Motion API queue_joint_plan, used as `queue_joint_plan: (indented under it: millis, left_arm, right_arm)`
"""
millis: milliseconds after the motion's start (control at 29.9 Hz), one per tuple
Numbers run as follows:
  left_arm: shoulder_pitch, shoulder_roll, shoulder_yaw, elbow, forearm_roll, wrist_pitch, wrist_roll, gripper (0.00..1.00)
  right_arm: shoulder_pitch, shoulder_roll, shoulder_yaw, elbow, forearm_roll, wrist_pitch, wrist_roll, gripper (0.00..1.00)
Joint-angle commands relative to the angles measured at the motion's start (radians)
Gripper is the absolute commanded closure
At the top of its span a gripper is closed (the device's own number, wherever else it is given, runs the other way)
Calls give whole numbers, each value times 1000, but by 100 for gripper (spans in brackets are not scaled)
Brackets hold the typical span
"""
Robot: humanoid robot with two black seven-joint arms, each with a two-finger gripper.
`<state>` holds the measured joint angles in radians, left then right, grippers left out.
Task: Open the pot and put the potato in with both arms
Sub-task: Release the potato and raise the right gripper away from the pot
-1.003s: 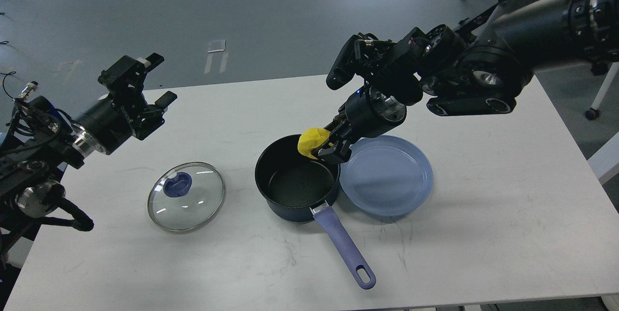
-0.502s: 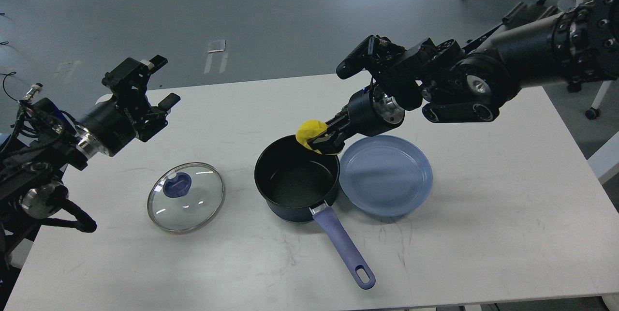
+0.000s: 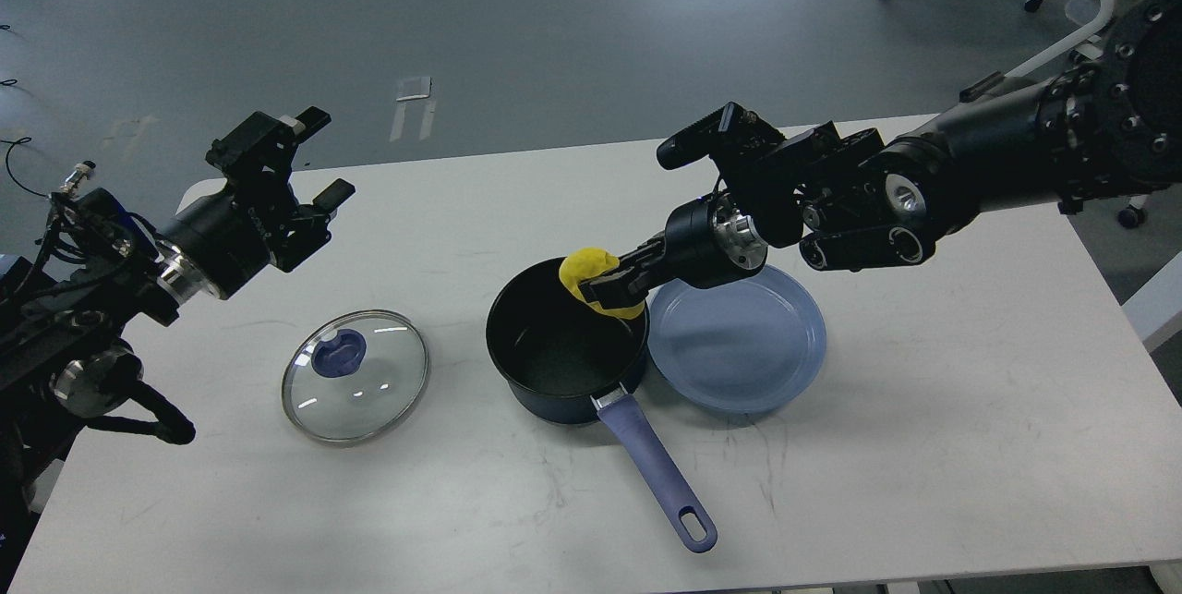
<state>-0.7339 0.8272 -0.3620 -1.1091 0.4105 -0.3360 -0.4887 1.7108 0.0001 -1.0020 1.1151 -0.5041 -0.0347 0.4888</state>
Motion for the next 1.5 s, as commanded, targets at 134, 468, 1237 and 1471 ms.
queue_joint_plan:
  millis: [134, 468, 1237, 1471]
  left_arm:
    - [2, 1, 0, 0, 1, 0, 0, 2]
    - [2, 1, 0, 0, -1, 0, 0, 2]
    - [30, -69, -2, 15, -156, 0, 0, 2]
    - [41, -108, -2, 18, -156, -1, 0, 2]
  right_arm:
    - [-19, 0, 19, -6, 30, -2, 0, 4]
    - [-10, 0, 54, -23, 58, -2, 0, 1]
    - [-525, -500, 739, -52, 469, 15, 0, 1]
    - [-714, -549, 918, -50, 564, 107, 0, 1]
